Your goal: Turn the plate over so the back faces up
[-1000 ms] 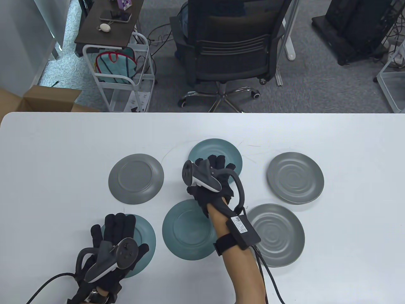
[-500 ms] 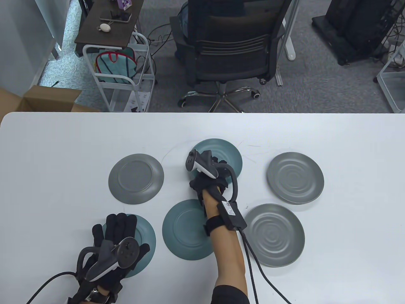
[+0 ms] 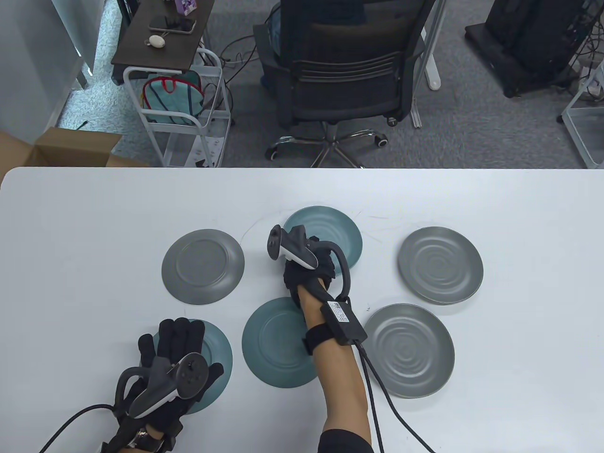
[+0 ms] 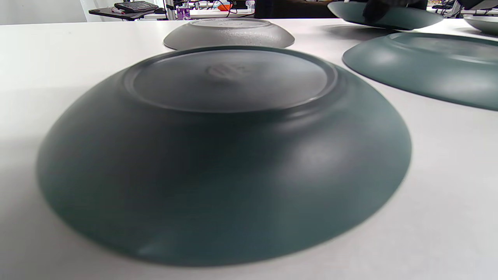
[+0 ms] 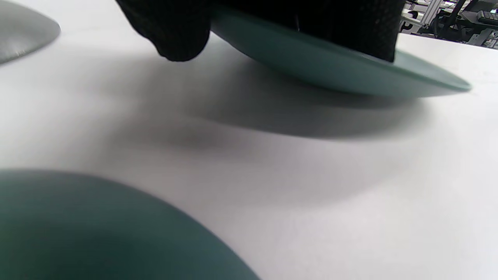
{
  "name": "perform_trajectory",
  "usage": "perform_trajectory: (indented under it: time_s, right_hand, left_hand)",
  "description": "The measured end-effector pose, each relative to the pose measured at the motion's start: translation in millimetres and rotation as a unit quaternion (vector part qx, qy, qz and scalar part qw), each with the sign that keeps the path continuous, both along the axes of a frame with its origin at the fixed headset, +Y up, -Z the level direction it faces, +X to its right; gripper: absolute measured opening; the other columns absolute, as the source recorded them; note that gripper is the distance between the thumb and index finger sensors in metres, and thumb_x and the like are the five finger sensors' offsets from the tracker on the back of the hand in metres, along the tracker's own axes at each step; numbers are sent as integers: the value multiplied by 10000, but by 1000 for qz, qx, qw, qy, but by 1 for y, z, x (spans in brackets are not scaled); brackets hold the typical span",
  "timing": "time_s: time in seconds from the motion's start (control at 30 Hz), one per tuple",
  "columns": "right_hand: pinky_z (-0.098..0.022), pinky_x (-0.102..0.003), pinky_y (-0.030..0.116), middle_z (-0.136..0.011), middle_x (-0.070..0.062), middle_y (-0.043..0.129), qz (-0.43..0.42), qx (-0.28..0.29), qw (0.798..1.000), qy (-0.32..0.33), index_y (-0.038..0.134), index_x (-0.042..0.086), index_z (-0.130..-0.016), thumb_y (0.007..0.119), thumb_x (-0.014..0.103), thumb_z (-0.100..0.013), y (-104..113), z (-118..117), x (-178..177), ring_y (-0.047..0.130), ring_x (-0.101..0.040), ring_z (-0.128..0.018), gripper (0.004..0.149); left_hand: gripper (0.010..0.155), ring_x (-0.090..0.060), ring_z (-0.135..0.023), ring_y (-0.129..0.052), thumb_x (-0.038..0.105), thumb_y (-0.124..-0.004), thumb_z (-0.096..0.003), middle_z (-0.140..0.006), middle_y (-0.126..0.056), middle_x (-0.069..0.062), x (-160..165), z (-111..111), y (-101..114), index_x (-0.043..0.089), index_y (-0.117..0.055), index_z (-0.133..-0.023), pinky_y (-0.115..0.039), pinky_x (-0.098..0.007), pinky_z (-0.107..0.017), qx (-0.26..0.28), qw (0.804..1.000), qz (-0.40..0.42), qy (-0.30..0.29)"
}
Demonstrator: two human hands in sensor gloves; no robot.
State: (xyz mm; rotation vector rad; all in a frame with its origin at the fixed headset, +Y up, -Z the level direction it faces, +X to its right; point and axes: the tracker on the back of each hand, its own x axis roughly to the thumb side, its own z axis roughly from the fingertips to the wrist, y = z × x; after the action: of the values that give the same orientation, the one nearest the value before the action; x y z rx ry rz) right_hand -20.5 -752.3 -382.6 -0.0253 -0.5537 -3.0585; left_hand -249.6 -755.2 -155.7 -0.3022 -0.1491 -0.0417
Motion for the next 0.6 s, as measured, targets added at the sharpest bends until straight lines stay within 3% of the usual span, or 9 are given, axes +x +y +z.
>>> perform_trajectory:
  time_s: [0.23, 0.6]
  right_hand:
    - [-518, -451, 829, -1003, -170, 746, -68, 131, 989, 3, 606, 116, -1016, 765, 251, -501, 34, 11, 20, 847, -389, -845, 555]
    - [-456, -408, 868, -920, -193, 826, -245, 203, 945, -69, 654, 66, -975, 778, 236, -488, 69, 22, 62, 926, -376, -747, 530]
  left_hand:
    - [891, -485, -1171, -250, 698, -488, -558, -1212, -199, -197, -1, -1, 0, 168, -148, -1189, -224, -714, -753, 1, 1000, 2, 2]
    - [890, -484, -1171, -245, 700, -488, -557, -1212, -197, -193, -1, 0, 0, 173, -151, -1190, -222, -707, -756, 4, 1000, 0, 0]
